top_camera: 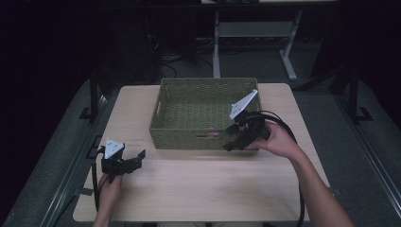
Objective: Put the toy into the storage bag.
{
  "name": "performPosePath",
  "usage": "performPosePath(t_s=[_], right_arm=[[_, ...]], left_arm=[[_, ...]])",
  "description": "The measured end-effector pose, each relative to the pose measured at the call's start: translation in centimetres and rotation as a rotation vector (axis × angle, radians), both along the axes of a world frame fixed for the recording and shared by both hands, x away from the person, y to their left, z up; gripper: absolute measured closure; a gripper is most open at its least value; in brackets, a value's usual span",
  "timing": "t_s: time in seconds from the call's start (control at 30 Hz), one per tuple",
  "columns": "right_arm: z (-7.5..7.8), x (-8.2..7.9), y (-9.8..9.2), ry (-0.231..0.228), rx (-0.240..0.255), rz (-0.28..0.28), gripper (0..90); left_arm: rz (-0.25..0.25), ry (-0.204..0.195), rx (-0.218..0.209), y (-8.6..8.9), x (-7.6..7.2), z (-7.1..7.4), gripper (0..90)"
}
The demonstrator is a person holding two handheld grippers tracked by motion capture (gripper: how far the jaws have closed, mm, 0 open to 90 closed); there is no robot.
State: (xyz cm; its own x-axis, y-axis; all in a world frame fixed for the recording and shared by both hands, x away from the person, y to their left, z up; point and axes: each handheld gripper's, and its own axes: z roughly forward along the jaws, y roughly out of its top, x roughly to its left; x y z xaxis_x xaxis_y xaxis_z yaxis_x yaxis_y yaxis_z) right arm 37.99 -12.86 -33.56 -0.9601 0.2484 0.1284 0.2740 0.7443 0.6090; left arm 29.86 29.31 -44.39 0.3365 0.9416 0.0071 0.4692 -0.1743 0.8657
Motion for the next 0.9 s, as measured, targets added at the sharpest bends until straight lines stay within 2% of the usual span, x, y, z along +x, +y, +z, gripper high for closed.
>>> performPosePath(t_s=[0.07,0.4,0.9], right_arm=[[-0.2,-0.3,0.0,-0.004,0.000,0.006,28.2],[-2.0,-0.9,-0.3,0.031,0.003,0.002,27.0],[-3.5,-1.5,-1.5,0.046,0.000,-0.032,25.6]], left_arm=[[0.000,0.003,0.002,0.0,0.0,0.0,13.7],[0.000,0.004,0.002,0.0,0.0,0.0,13.7],[-0.002,0.006,0.001,0.0,0.0,0.0,13.7]])
